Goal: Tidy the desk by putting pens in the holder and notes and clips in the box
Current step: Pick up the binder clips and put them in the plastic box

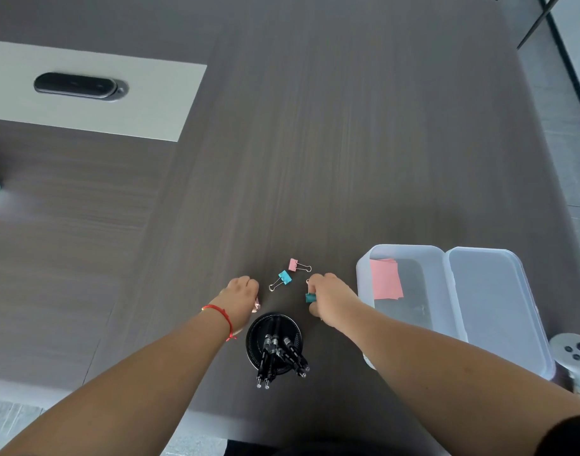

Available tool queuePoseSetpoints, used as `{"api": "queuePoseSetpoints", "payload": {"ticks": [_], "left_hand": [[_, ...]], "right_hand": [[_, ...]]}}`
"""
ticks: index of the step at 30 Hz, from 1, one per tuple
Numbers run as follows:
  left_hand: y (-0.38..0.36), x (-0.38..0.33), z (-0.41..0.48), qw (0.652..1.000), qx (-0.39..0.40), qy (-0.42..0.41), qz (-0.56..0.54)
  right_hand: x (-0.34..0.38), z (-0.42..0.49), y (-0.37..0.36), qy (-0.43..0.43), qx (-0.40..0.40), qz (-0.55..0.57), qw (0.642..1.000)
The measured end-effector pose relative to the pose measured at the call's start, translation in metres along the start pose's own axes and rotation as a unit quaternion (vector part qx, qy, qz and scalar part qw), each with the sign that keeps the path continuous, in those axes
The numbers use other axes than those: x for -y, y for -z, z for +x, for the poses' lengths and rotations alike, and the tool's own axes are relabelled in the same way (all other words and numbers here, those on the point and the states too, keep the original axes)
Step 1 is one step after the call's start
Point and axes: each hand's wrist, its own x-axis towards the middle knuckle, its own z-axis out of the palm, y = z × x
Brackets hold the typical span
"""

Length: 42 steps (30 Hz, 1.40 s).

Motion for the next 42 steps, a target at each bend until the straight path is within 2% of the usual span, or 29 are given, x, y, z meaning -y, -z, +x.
{"api": "queuePoseSetpoints", "payload": {"ticks": [3,5,7,9,12,14,18,21,24,27,29,33,36,40,42], "left_hand": [[0.002,-0.002,-0.004,1.0,0.007,0.009,-0.02],[0.008,-0.002,-0.003,0.998,0.007,0.027,-0.057],[0.026,-0.006,0.002,0.992,-0.019,0.063,-0.106],[0.053,-0.021,0.012,0.98,-0.065,0.071,-0.173],[0.102,-0.069,0.023,0.963,-0.103,-0.008,-0.248],[0.125,-0.114,0.026,0.962,-0.089,-0.087,-0.245],[0.119,-0.208,0.032,0.965,0.014,-0.221,-0.144],[0.088,-0.26,0.032,0.966,0.136,-0.212,0.053],[0.058,-0.285,0.035,0.929,0.172,-0.217,0.245],[0.039,-0.288,0.041,0.907,0.204,-0.215,0.3],[0.035,-0.286,0.045,0.904,0.21,-0.206,0.309],[0.038,-0.286,0.048,0.913,0.212,-0.211,0.277],[0.057,-0.282,0.05,0.93,0.199,-0.223,0.214],[0.122,-0.251,0.062,0.975,0.105,-0.196,0.001],[0.16,-0.22,0.065,0.981,0.082,-0.13,-0.119]], "right_hand": [[0.0,-0.015,0.012,-0.007,-0.024,0.103,0.994],[-0.003,-0.03,0.027,0.006,-0.07,0.153,0.986],[-0.015,-0.047,0.05,0.012,-0.131,0.191,0.973],[-0.038,-0.062,0.075,-0.016,-0.191,0.231,0.954],[-0.085,-0.078,0.095,-0.083,-0.231,0.244,0.938],[-0.109,-0.083,0.091,-0.118,-0.197,0.227,0.946],[-0.132,-0.081,0.054,-0.135,-0.073,0.109,0.982],[-0.145,-0.074,0.019,-0.124,-0.017,0.013,0.992],[-0.155,-0.068,-0.007,-0.136,-0.013,-0.003,0.991],[-0.163,-0.065,-0.017,-0.123,-0.014,-0.02,0.992],[-0.166,-0.064,-0.018,-0.115,-0.01,-0.025,0.993],[-0.164,-0.065,-0.01,-0.077,0.022,-0.094,0.992],[-0.152,-0.071,0.023,-0.064,0.038,-0.086,0.993],[-0.113,-0.082,0.09,-0.068,-0.069,-0.013,0.995],[-0.084,-0.084,0.11,-0.036,-0.142,0.001,0.989]]}}
